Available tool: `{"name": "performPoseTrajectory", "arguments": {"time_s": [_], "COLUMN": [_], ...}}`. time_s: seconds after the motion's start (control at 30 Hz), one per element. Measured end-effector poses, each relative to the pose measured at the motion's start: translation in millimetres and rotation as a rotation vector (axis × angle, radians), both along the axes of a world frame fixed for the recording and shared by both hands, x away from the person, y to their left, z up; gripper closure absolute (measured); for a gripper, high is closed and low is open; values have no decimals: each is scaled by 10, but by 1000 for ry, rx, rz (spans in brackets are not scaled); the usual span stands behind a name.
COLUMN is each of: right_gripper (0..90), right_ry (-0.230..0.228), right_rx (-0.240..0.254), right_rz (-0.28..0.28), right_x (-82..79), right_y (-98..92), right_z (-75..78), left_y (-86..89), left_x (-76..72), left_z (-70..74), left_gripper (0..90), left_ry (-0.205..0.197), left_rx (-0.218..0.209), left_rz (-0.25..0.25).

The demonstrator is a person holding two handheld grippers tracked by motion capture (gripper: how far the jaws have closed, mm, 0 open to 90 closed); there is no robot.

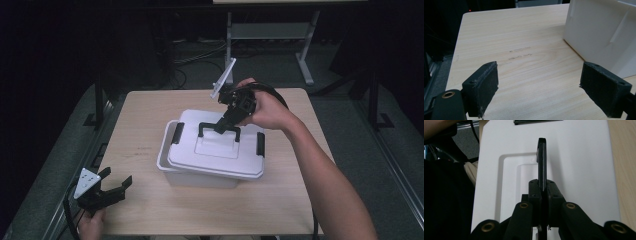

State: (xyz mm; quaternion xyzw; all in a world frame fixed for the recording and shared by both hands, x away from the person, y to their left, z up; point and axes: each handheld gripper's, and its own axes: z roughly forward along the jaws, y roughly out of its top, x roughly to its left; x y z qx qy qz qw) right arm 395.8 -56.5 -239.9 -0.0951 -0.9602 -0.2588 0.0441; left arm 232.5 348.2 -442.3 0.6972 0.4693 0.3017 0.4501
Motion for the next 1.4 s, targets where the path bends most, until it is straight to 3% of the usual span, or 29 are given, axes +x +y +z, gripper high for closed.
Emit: {"name": "performPoseTrajectory", "arguments": {"time_s": [0.87,1.17,1.4], "right_gripper": [844,844,843], "right_ry": [41,64,68], "right_rx": [-30,-21,-35], "right_rz": [68,76,74], "right_x": [301,422,408], "right_y": [546,583,563], "right_z": [-255,-359,-365], "left_y": [6,48,52], "left_x": [-5,-18,-30], "left_z": [-9,-7,-6], "left_gripper": [141,141,141], "left_ry": [-3,-5,-8], "left_rx": [-2,-6,-8], "left_rz": [1,11,12]}}
